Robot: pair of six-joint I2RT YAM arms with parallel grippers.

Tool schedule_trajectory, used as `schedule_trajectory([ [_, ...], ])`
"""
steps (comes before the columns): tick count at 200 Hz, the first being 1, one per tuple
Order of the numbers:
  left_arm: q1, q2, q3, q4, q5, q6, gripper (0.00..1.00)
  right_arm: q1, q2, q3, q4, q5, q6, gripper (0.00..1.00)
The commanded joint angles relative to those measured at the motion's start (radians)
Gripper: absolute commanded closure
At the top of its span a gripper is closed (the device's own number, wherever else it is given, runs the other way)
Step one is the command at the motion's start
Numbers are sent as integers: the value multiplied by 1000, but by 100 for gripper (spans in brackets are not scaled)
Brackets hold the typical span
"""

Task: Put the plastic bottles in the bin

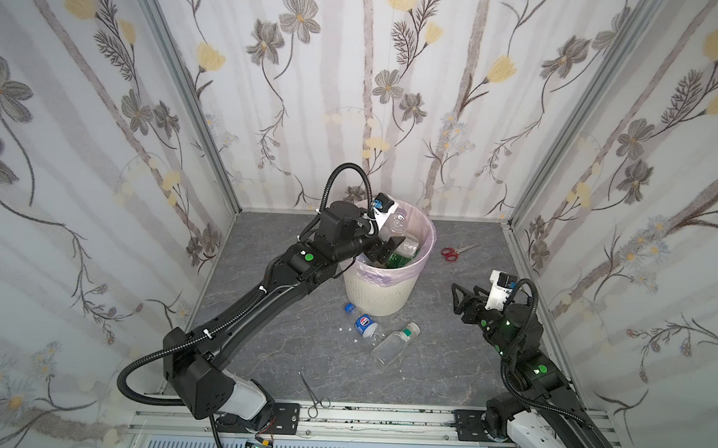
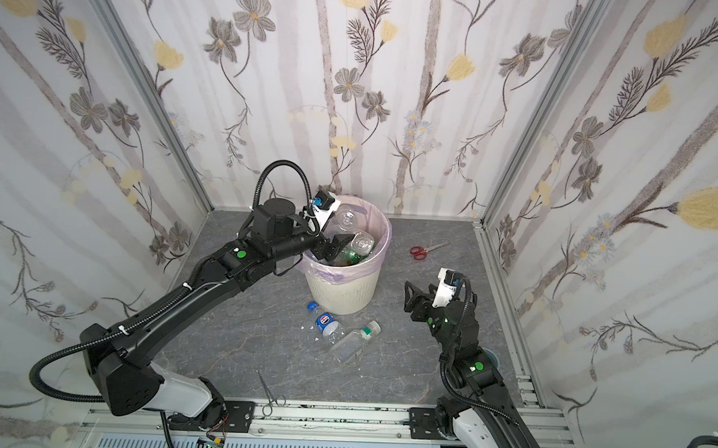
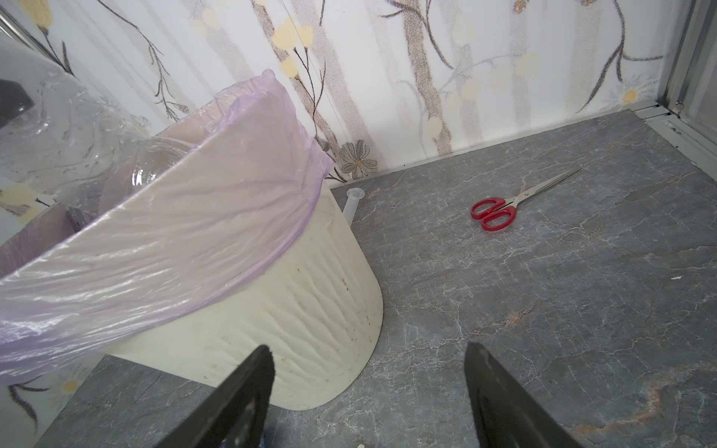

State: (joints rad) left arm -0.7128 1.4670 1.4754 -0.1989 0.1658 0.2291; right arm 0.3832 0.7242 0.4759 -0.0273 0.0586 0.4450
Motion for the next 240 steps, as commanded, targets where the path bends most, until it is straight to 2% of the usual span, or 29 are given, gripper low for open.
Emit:
schedule_trajectory([
  [1, -17, 16, 19, -5, -104, 59, 18, 0, -10, -5, 28, 10, 4, 22],
  [26, -43, 41, 41, -5, -192, 95, 17, -1, -12, -15, 30, 9, 4, 22],
  [52, -51, 66, 64, -5, -198, 126, 20, 0, -11, -20, 38, 3, 7, 22],
  [64, -54, 73, 73, -5, -198, 136, 26, -1, -12, -22, 38, 3, 7, 22],
  [85, -59, 72, 79, -5, -199, 150, 46, -1, -22, -26, 35, 7, 8, 22],
  [95, -60, 67, 76, -5, -199, 159, 49, 0, -26, -27, 32, 10, 5, 22],
  [123, -75, 47, 65, -3, -218, 212, 50, -1, -29, -33, 32, 11, 5, 22],
  [183, -118, 39, 75, -1, -385, 358, 51, -4, -25, -32, 38, 6, 7, 22],
  [213, -126, 51, 88, 3, -436, 383, 51, -4, -25, -32, 38, 4, 8, 22],
  [240, -129, 50, 104, 12, -434, 374, 52, -4, -20, -29, 40, 3, 7, 22],
])
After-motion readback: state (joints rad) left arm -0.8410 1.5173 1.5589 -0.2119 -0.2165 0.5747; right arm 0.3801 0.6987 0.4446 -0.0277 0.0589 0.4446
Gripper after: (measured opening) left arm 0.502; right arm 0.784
